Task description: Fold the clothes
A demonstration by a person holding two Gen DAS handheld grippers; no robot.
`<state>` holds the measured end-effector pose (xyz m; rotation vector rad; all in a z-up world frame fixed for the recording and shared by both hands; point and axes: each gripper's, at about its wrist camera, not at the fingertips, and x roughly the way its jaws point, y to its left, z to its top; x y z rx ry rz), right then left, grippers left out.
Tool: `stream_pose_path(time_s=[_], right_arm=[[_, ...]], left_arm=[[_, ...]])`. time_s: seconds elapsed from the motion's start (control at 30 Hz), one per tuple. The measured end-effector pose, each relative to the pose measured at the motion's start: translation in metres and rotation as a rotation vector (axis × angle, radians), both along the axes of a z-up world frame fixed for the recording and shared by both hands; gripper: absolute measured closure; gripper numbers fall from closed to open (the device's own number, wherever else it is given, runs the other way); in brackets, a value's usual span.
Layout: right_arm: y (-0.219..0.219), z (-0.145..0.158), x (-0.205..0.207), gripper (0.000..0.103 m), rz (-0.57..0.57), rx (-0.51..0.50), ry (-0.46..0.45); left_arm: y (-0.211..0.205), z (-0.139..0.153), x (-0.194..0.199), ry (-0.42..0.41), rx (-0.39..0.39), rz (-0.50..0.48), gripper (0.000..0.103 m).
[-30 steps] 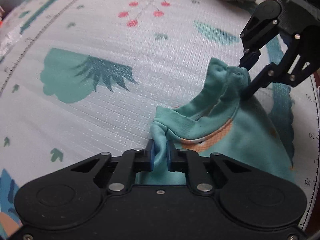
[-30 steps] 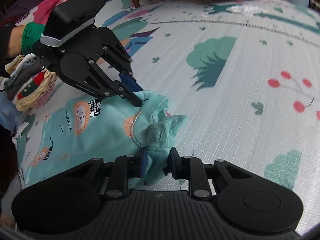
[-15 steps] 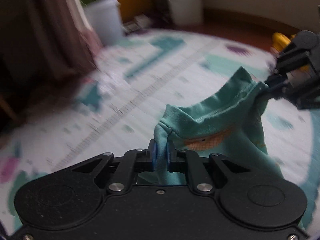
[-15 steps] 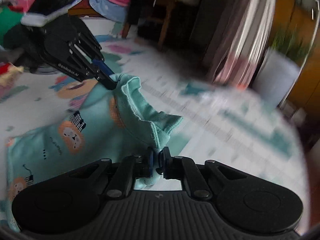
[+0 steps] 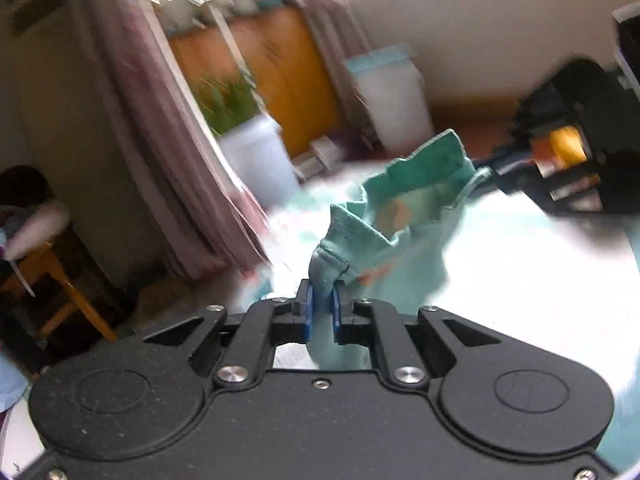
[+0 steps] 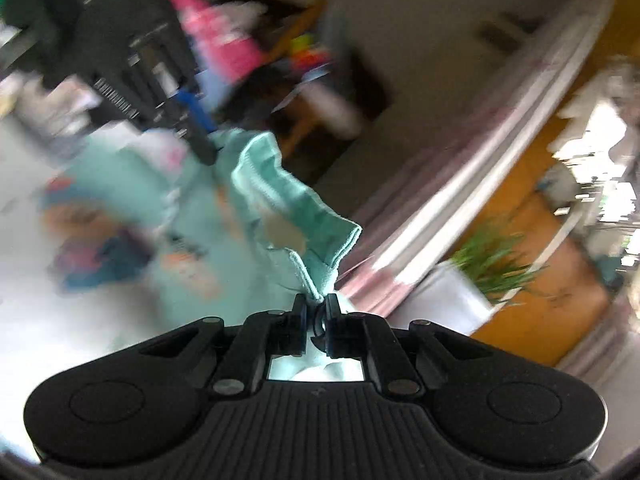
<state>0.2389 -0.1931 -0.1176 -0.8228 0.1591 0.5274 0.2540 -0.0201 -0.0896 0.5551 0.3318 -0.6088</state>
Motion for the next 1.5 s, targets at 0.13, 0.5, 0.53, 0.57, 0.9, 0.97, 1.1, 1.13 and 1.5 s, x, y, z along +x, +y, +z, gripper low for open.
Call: stream_pose_path(time_s=[0.13,0.5,0.53,0.57,0.9,0.97,1.1,1.13,1.5], right_arm=[[0.000,-0.078,-0.025,0.094,0.077,-0.142,0.194],[0.003,-0.153,-0.067,0.094,0.207,-0.320,0.480],[0.002,-0.153,-0.072,0.094,0.214,-0.324,0.491],[0.000,-0.154,-0.077,0.094,0.222,-0.328,0.501],[-0.023,-0.157,-0.165,0.093,0.376,-0.408,0.646],[-0.024,-0.157,-0.184,0.093,0.390,-0.413,0.680],[-0.024,-0.151,-0.200,0.093,0.402,-0.405,0.733],[-0.024,-0.151,-0.203,0.093,0.409,-0.410,0.748],[-0.098,-0.096,-0.164,0.075,0.364,-0.158,1.174]], left_arm=[[-0.008,-0.083,-0.027,0.143,0.160,-0.070,0.095],[-0.011,-0.184,-0.092,0.319,0.358,-0.231,0.096],[-0.012,-0.187,-0.099,0.325,0.366,-0.244,0.096],[-0.013,-0.190,-0.107,0.334,0.373,-0.257,0.096],[-0.007,-0.205,-0.198,0.485,0.429,-0.429,0.101],[-0.003,-0.207,-0.212,0.510,0.434,-0.444,0.103],[0.000,-0.204,-0.219,0.577,0.425,-0.451,0.103],[0.000,-0.203,-0.219,0.600,0.421,-0.454,0.103],[0.007,-0.169,-0.195,0.721,0.388,-0.449,0.095]])
